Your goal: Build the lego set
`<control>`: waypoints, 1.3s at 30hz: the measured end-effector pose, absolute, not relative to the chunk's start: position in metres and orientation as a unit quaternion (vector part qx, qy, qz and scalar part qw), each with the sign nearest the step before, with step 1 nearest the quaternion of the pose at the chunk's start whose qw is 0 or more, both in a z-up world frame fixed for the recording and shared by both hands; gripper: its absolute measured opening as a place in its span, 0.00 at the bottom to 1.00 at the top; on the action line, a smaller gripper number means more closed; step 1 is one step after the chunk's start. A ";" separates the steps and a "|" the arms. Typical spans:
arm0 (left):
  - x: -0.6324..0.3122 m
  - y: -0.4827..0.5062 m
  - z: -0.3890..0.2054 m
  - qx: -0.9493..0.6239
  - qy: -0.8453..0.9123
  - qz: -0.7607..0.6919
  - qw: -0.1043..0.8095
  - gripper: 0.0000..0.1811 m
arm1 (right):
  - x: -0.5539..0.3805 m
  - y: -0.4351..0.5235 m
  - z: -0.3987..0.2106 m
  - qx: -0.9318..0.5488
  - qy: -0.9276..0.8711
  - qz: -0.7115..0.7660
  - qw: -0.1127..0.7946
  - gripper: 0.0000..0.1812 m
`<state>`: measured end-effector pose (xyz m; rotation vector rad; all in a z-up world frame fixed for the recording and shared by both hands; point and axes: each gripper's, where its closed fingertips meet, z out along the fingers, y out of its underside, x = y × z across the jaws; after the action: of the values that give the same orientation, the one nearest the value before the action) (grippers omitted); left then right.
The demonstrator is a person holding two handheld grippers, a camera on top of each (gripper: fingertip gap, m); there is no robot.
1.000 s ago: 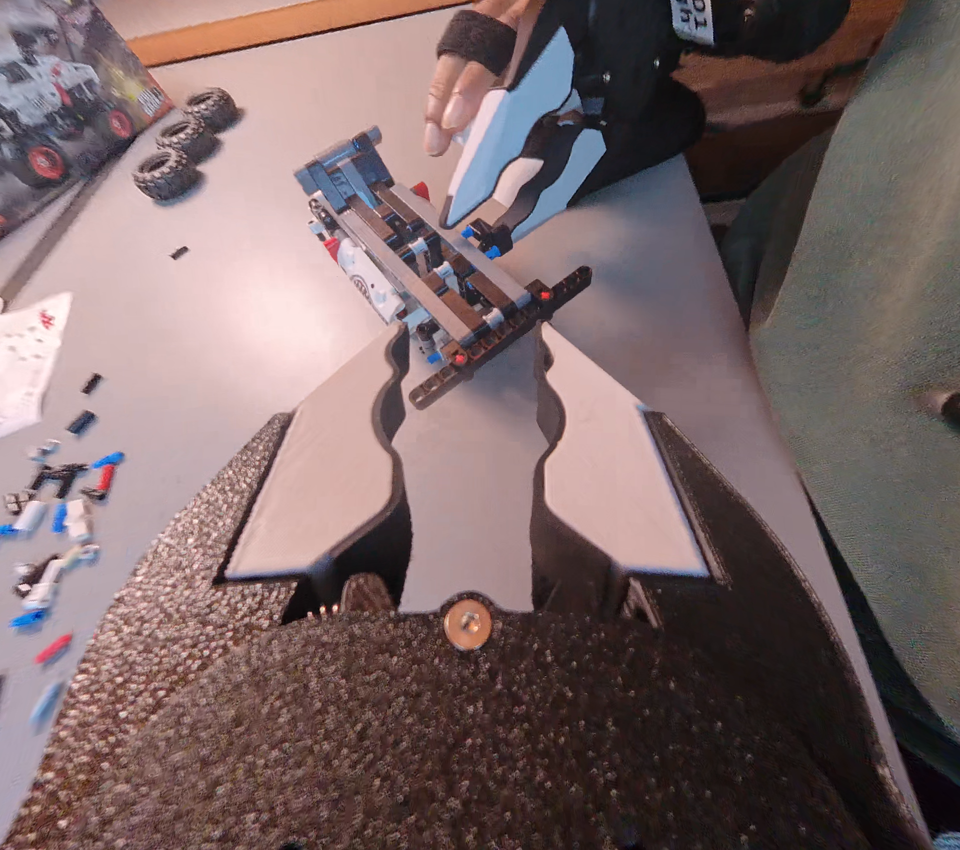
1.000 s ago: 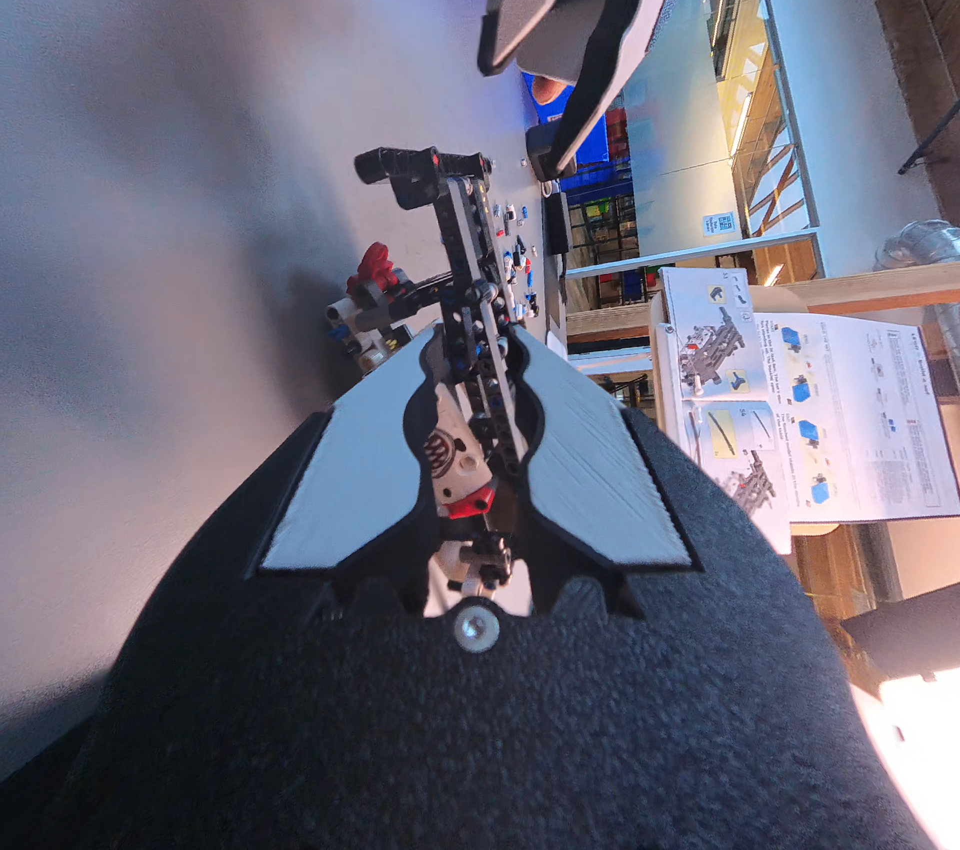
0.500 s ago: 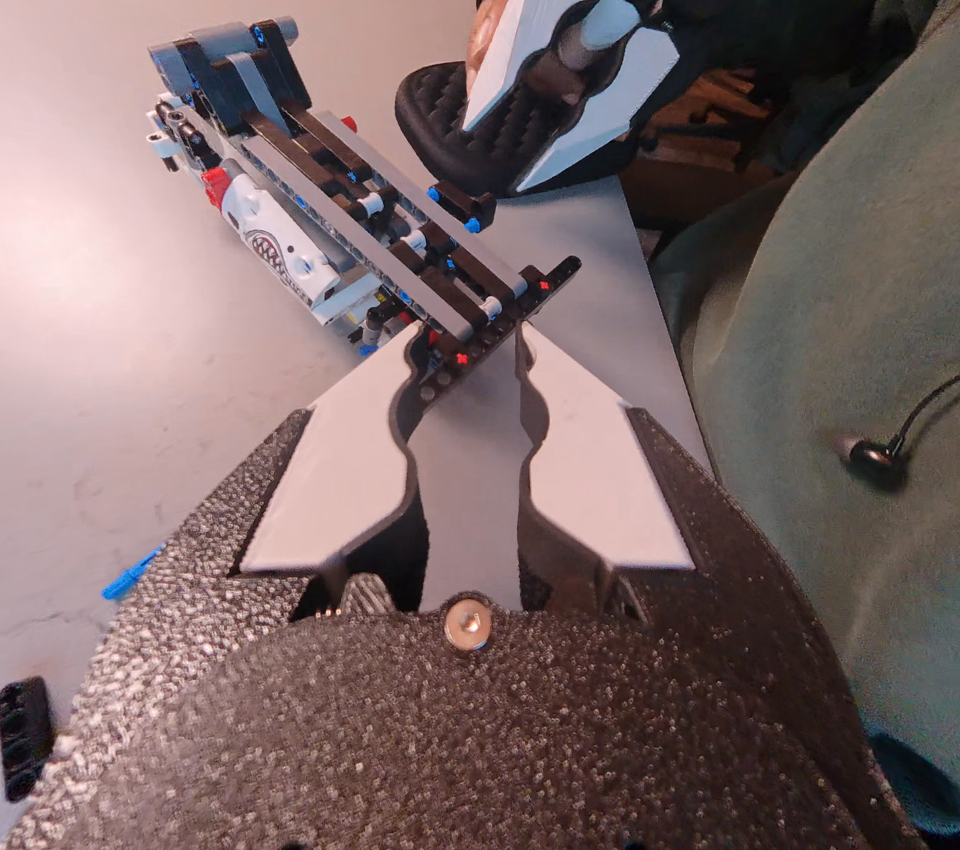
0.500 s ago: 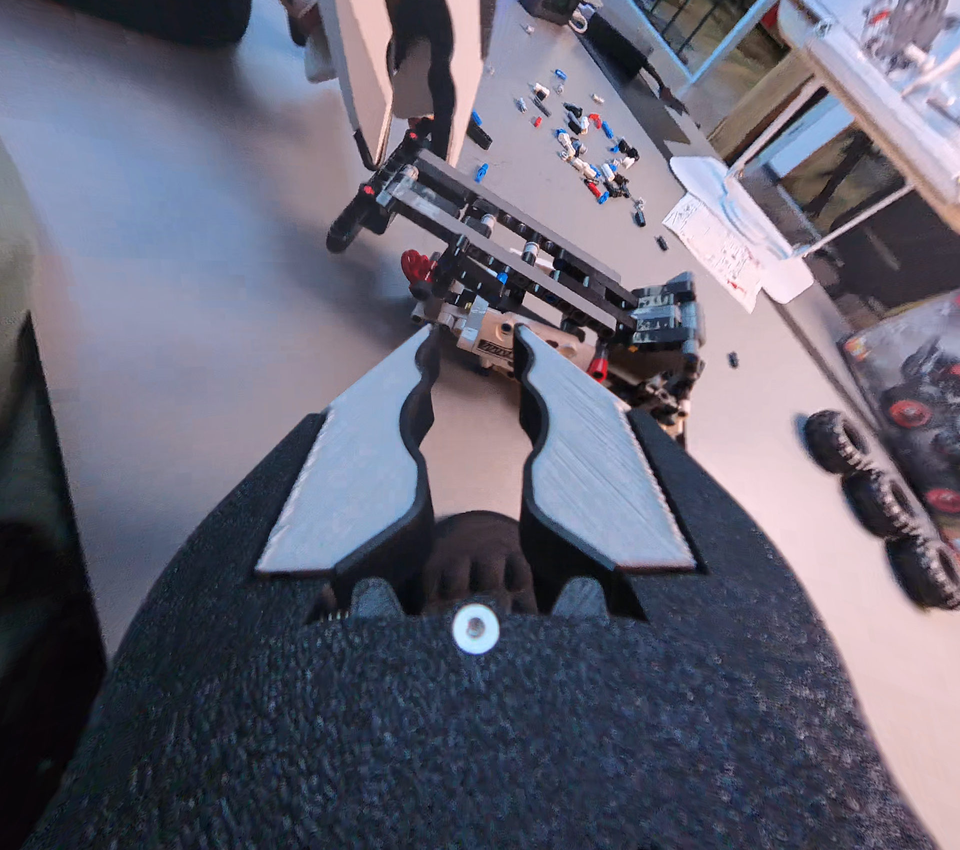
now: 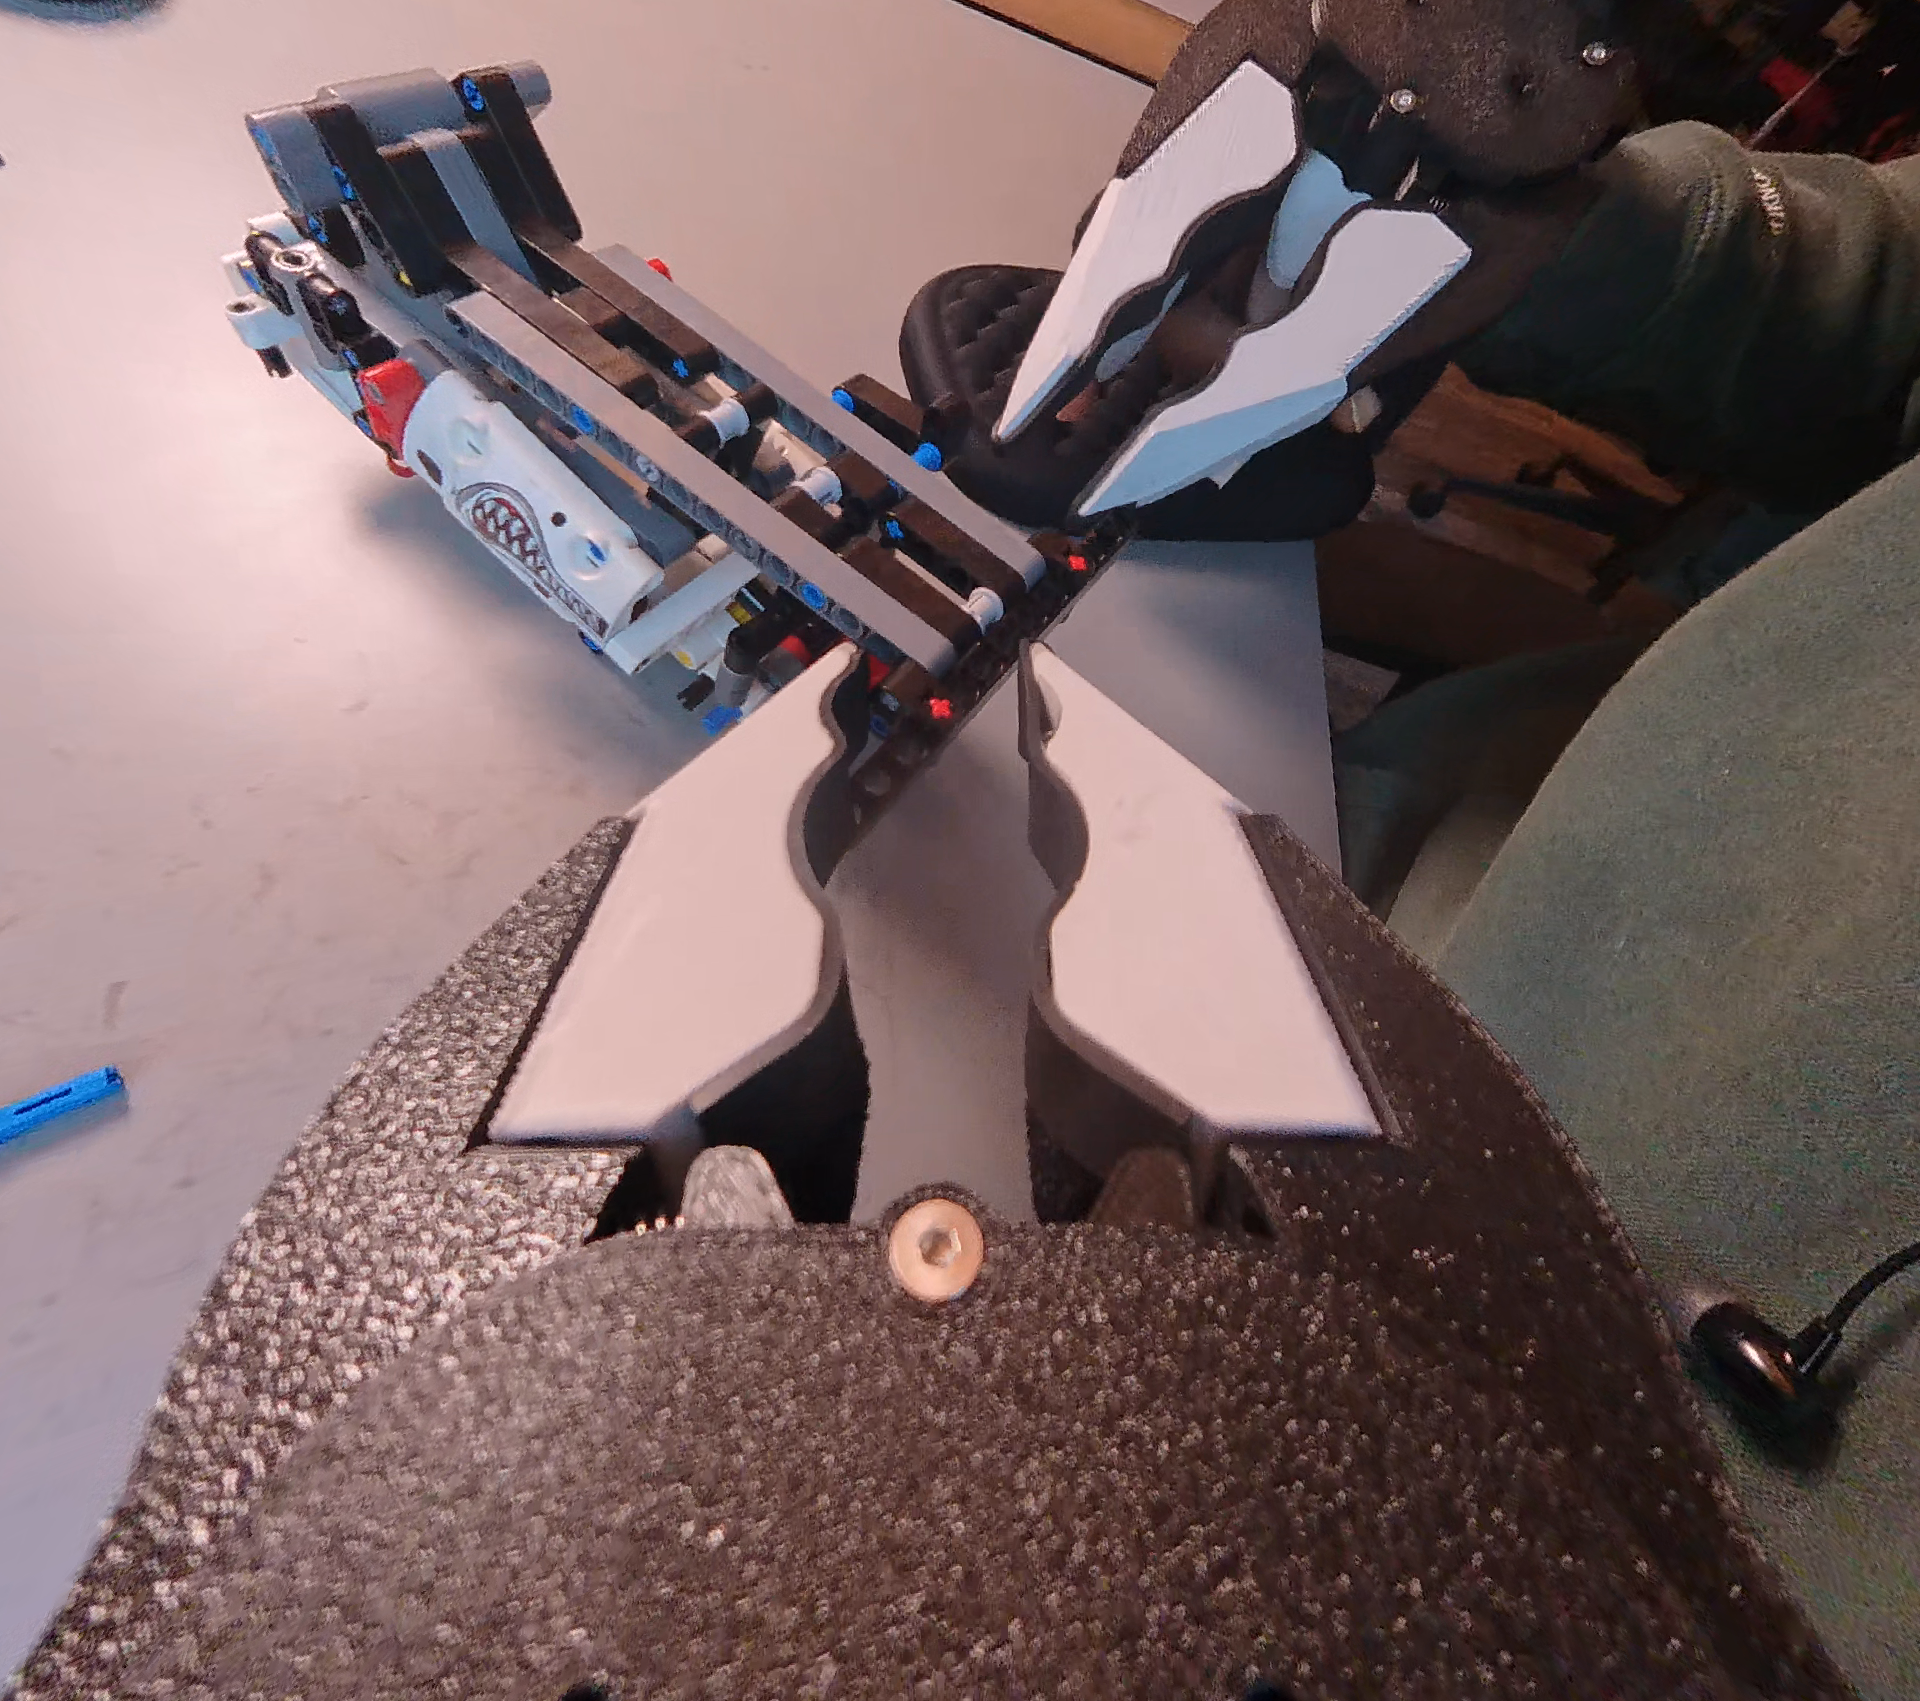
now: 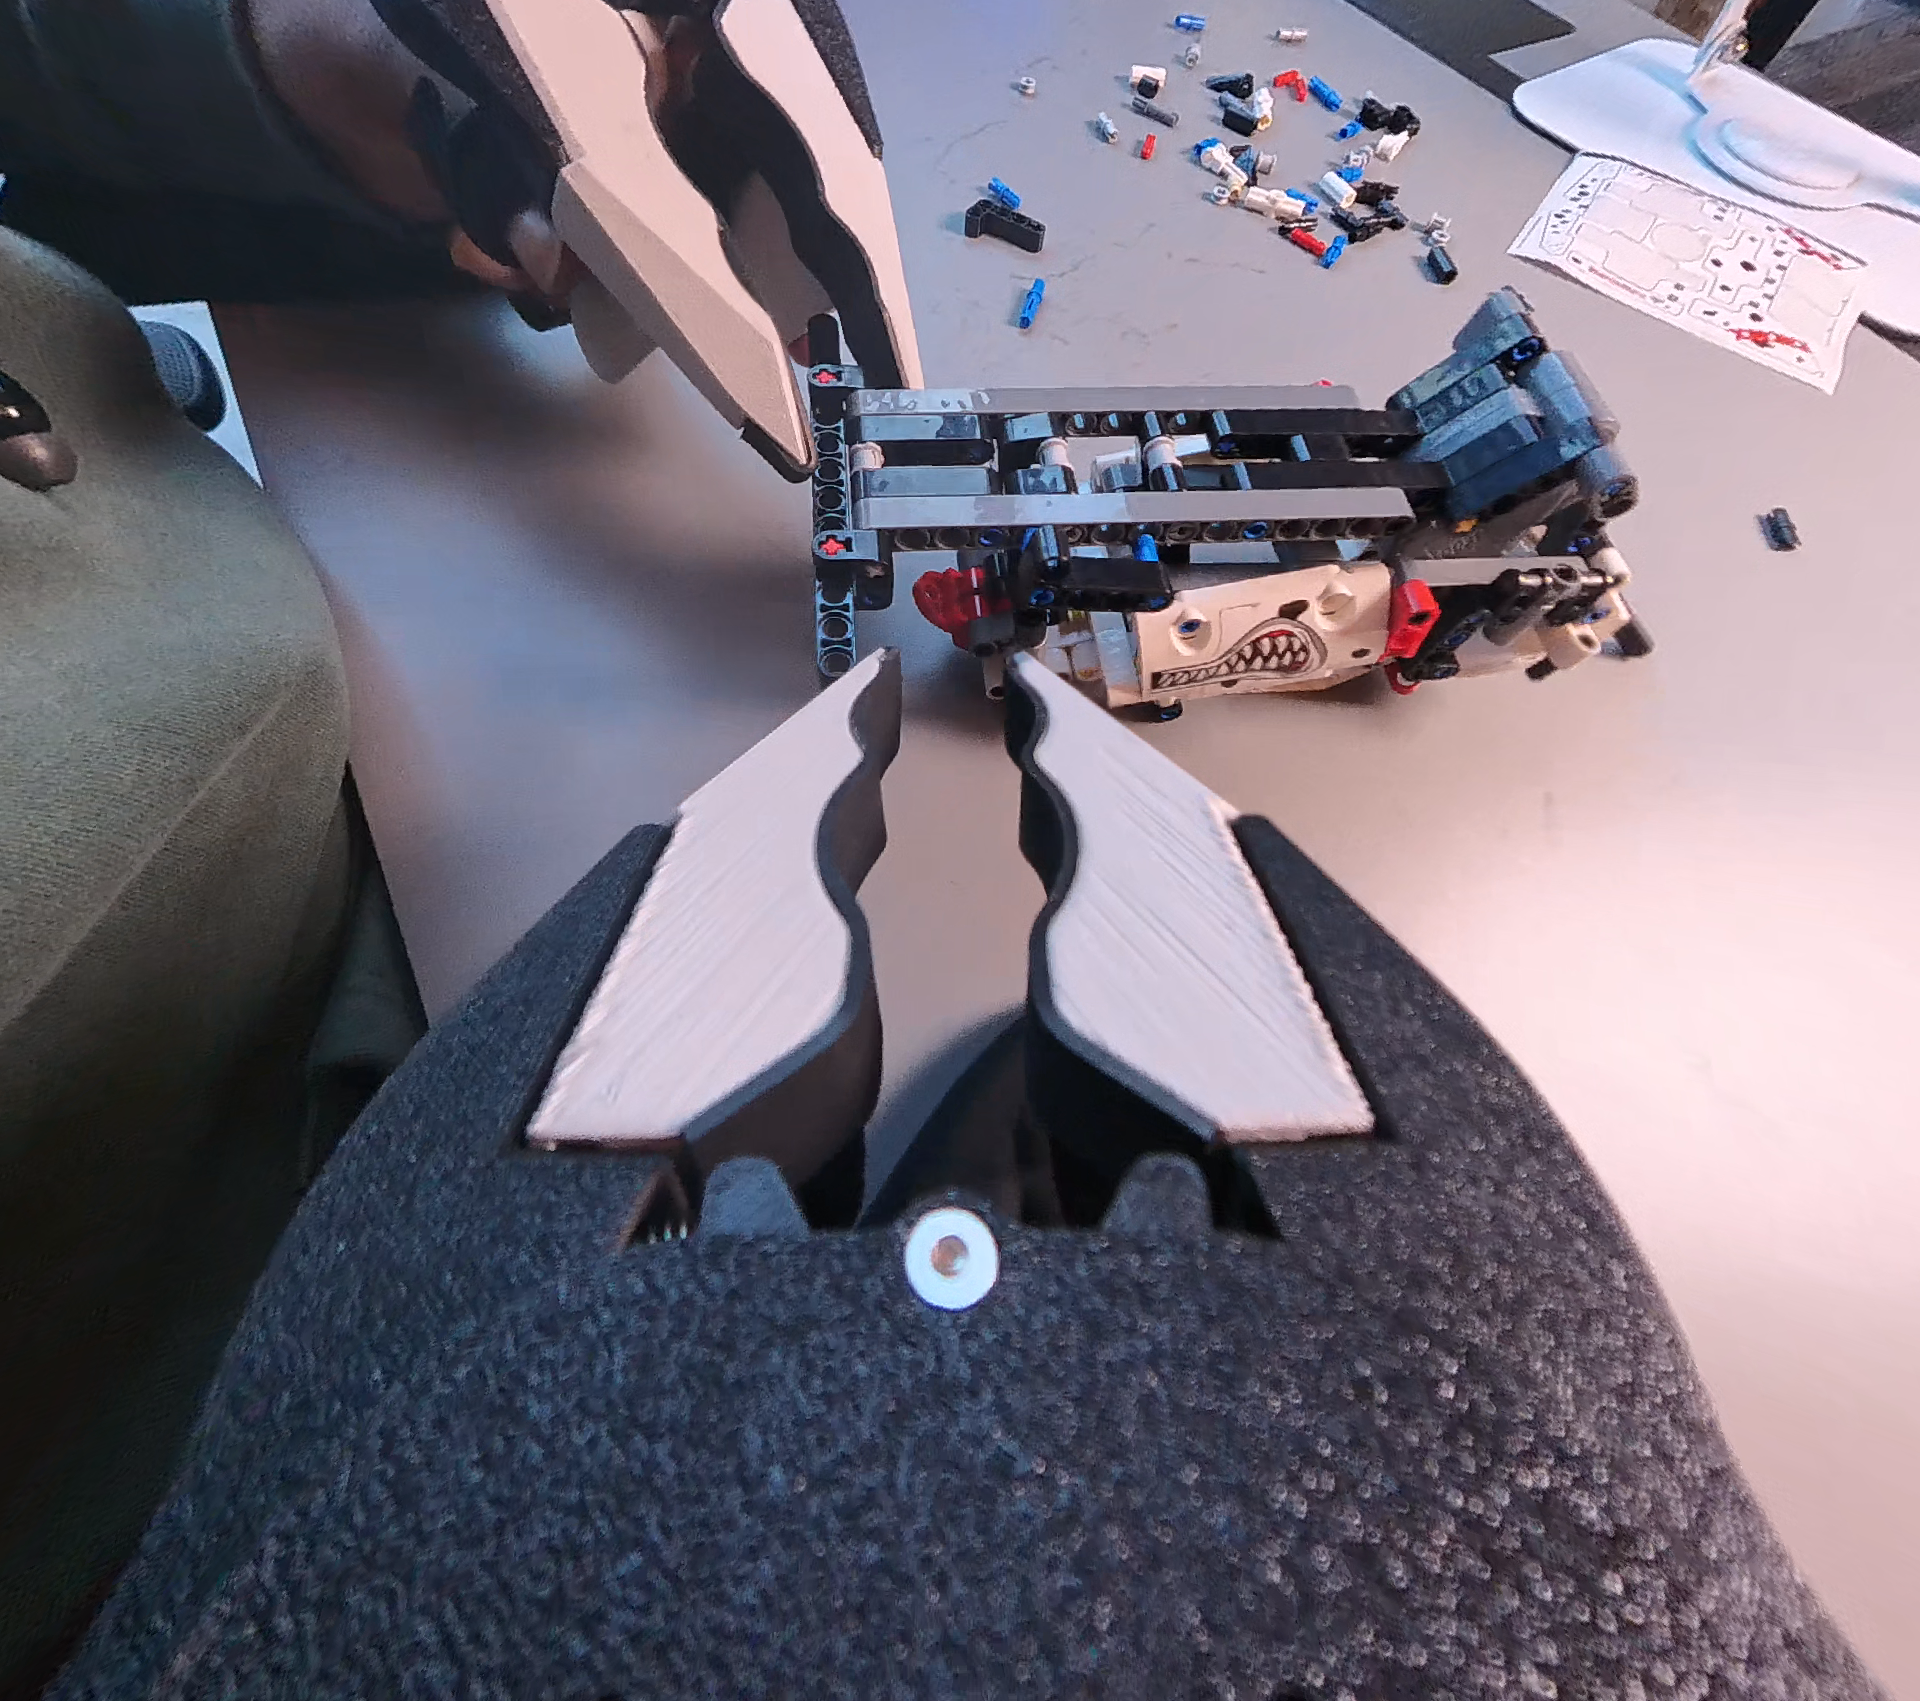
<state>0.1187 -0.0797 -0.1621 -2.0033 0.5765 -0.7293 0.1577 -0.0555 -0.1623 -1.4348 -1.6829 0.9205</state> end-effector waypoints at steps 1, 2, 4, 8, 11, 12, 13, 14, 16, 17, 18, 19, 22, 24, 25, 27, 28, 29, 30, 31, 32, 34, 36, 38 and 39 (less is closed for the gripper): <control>0.120 -0.079 -0.162 -0.810 0.233 -0.296 0.449 0.15 | 0.159 -0.054 -0.162 -0.564 -0.649 0.363 0.359 0.11; 0.120 -0.079 -0.163 -0.810 0.234 -0.298 0.448 0.15 | 0.160 -0.052 -0.162 -0.568 -0.646 0.367 0.353 0.11; 0.119 -0.078 -0.162 -0.806 0.235 -0.307 0.449 0.15 | 0.164 -0.044 -0.165 -0.577 -0.647 0.356 0.349 0.11; 0.116 -0.078 -0.146 -0.779 0.202 -0.388 0.449 0.13 | 0.161 -0.031 -0.177 -0.570 -0.675 0.299 0.361 0.12; 0.102 -0.075 -0.123 -0.737 0.126 -0.497 0.440 0.12 | 0.149 -0.033 -0.179 -0.555 -0.689 0.291 0.364 0.12; 0.094 -0.073 -0.117 -0.718 0.097 -0.532 0.438 0.12 | 0.145 -0.033 -0.179 -0.550 -0.692 0.288 0.367 0.13; 0.087 -0.071 -0.111 -0.699 0.068 -0.568 0.430 0.12 | 0.140 -0.034 -0.176 -0.546 -0.691 0.294 0.372 0.13; 0.081 -0.070 -0.106 -0.678 0.041 -0.603 0.419 0.12 | 0.134 -0.037 -0.171 -0.542 -0.686 0.306 0.376 0.13; 0.067 -0.068 -0.099 -0.634 -0.008 -0.658 0.406 0.11 | 0.122 -0.037 -0.163 -0.537 -0.674 0.313 0.400 0.15; 0.064 -0.067 -0.097 -0.619 -0.023 -0.677 0.398 0.11 | 0.116 -0.034 -0.158 -0.530 -0.668 0.306 0.424 0.18; 0.061 -0.067 -0.097 -0.609 -0.033 -0.686 0.396 0.11 | 0.110 -0.032 -0.155 -0.516 -0.667 0.295 0.448 0.21; 0.059 -0.066 -0.097 -0.605 -0.037 -0.691 0.393 0.11 | 0.105 -0.030 -0.152 -0.500 -0.672 0.276 0.472 0.24; 0.053 -0.066 -0.094 -0.593 -0.043 -0.703 0.391 0.11 | 0.096 -0.026 -0.148 -0.423 -0.701 0.214 0.532 0.28; 0.051 -0.067 -0.094 -0.594 -0.037 -0.704 0.388 0.10 | 0.093 -0.029 -0.143 -0.354 -0.724 0.175 0.565 0.26; 0.050 -0.068 -0.095 -0.594 -0.034 -0.705 0.386 0.11 | 0.091 -0.032 -0.139 -0.322 -0.730 0.161 0.580 0.24; 0.050 -0.069 -0.094 -0.588 -0.031 -0.713 0.381 0.10 | 0.086 -0.035 -0.143 -0.298 -0.749 0.155 0.572 0.27; 0.050 -0.070 -0.093 -0.583 -0.027 -0.719 0.376 0.10 | 0.082 -0.033 -0.150 -0.296 -0.757 0.152 0.562 0.29; 0.051 -0.071 -0.094 -0.583 -0.023 -0.722 0.372 0.10 | 0.078 -0.031 -0.153 -0.287 -0.760 0.147 0.565 0.30; 0.052 -0.072 -0.095 -0.586 -0.017 -0.721 0.369 0.10 | 0.074 -0.031 -0.151 -0.268 -0.757 0.145 0.578 0.28; 0.052 -0.073 -0.094 -0.582 -0.014 -0.724 0.369 0.10 | 0.071 -0.030 -0.148 -0.258 -0.752 0.142 0.590 0.24; 0.049 -0.074 -0.093 -0.579 -0.013 -0.727 0.368 0.10 | 0.068 -0.031 -0.146 -0.248 -0.752 0.149 0.593 0.24; 0.047 -0.076 -0.098 -0.603 0.009 -0.704 0.375 0.11 | 0.067 -0.033 -0.149 -0.239 -0.762 0.158 0.581 0.23; 0.042 -0.078 -0.101 -0.642 0.043 -0.657 0.394 0.12 | 0.065 -0.036 -0.151 -0.227 -0.762 0.152 0.586 0.21; 0.030 -0.076 -0.107 -0.698 0.083 -0.562 0.436 0.17 | 0.063 -0.039 -0.155 -0.228 -0.763 0.150 0.586 0.19; 0.024 -0.077 -0.108 -0.721 0.109 -0.507 0.460 0.21 | 0.061 -0.041 -0.156 -0.227 -0.762 0.143 0.589 0.19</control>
<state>0.0236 -0.0765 -0.1076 -1.7747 0.2680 -1.2467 0.0615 -0.0406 -0.1559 -0.5277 -1.7753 0.3333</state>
